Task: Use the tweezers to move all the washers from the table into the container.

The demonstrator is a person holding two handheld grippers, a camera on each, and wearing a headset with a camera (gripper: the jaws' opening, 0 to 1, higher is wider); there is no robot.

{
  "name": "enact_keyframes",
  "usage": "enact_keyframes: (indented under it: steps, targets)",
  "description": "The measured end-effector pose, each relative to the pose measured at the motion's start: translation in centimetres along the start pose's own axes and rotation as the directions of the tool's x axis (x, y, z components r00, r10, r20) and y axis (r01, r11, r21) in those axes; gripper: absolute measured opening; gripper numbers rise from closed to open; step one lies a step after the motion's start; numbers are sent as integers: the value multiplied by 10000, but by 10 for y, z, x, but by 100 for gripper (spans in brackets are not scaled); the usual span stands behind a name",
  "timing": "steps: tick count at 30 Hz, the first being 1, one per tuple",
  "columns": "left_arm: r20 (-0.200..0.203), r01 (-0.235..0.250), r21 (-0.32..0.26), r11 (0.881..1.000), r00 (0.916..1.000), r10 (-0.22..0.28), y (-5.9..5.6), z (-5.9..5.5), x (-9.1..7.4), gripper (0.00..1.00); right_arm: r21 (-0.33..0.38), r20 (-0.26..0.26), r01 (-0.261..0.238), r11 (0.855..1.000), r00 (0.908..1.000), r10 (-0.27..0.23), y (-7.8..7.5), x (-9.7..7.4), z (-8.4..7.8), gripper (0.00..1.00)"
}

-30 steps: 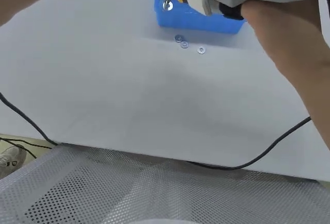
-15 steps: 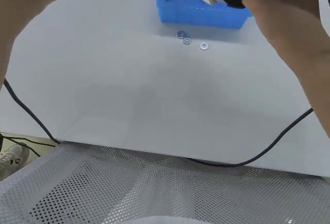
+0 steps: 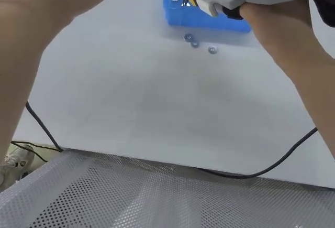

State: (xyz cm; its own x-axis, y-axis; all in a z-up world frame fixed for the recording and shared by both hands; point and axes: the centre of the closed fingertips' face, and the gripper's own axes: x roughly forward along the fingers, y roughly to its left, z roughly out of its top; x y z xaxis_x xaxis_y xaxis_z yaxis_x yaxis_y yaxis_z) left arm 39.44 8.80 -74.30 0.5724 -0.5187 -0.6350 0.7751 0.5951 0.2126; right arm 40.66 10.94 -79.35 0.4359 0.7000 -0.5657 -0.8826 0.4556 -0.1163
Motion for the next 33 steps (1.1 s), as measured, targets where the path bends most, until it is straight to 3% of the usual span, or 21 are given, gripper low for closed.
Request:
enact_keyframes:
  steps: [7,17,23,28,33]
  targets:
    - [-202,22,-25,10000,9998,-23,1,-7,4,0,161,-117,-218,9996,9997,220,2,6,-5,4]
    - [-222,-58,13,10000,9997,58,-3,-6,-2,0,388,114,-373,9985,9993,369,3,1,-3,6]
    - [-46,-183,23,9998,9998,183,-7,4,-16,0,936,687,-548,9941,9965,485,2,-14,5,8]
    - [269,-258,-109,9996,9993,261,-10,15,-29,0,1477,1295,-956,9844,9886,766,3,-31,15,11]
    - [424,-196,94,9998,9989,192,-18,25,-41,0,1772,1568,-1283,9758,9825,1007,7,-44,18,12]
